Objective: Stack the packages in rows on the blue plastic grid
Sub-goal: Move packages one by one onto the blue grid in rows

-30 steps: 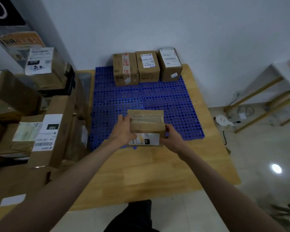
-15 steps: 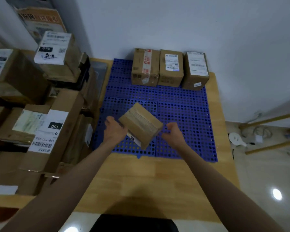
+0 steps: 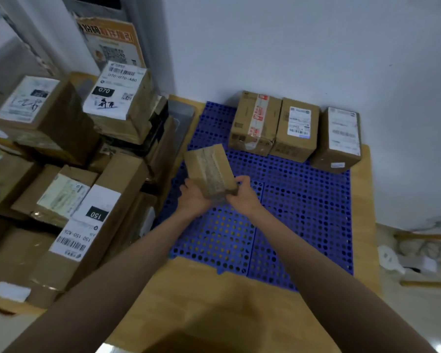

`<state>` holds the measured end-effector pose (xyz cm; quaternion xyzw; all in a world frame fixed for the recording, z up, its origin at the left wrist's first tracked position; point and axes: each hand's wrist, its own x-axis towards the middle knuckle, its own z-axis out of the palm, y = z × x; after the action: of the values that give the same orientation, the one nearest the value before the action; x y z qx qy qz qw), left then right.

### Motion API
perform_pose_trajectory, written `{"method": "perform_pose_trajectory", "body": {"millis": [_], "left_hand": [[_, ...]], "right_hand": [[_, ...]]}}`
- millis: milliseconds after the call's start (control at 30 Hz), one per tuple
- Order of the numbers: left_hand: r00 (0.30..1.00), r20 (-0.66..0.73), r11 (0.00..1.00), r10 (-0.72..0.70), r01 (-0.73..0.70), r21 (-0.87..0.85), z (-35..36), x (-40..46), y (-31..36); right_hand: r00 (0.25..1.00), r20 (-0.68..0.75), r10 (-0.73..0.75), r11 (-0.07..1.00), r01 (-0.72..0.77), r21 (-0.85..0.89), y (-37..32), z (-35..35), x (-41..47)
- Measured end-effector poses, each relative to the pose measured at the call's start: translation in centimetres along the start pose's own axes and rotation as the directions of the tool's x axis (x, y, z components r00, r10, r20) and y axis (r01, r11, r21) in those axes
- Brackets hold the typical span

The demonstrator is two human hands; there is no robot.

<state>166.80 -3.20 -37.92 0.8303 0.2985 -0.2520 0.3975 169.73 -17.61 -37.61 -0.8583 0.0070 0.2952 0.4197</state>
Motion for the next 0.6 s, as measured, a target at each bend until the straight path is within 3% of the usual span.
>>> {"method": "perform_pose_trajectory", "body": {"millis": [233, 600], "left_hand": [[0.97, -0.24, 0.993, 0.02, 0.008, 0.115, -3.9, 8.0, 5.6], [0.95, -0.294, 0.991, 0.107, -0.08, 0.103, -5.3, 17.8, 13.6]], "right_hand": [[0.997, 0.058, -0.041, 0.999, 0.041, -0.004, -4.0, -1.0, 7.6], [0.999, 0.017, -0.029, 0.996, 0.031, -0.084, -8.1, -4.7, 16.8]]}}
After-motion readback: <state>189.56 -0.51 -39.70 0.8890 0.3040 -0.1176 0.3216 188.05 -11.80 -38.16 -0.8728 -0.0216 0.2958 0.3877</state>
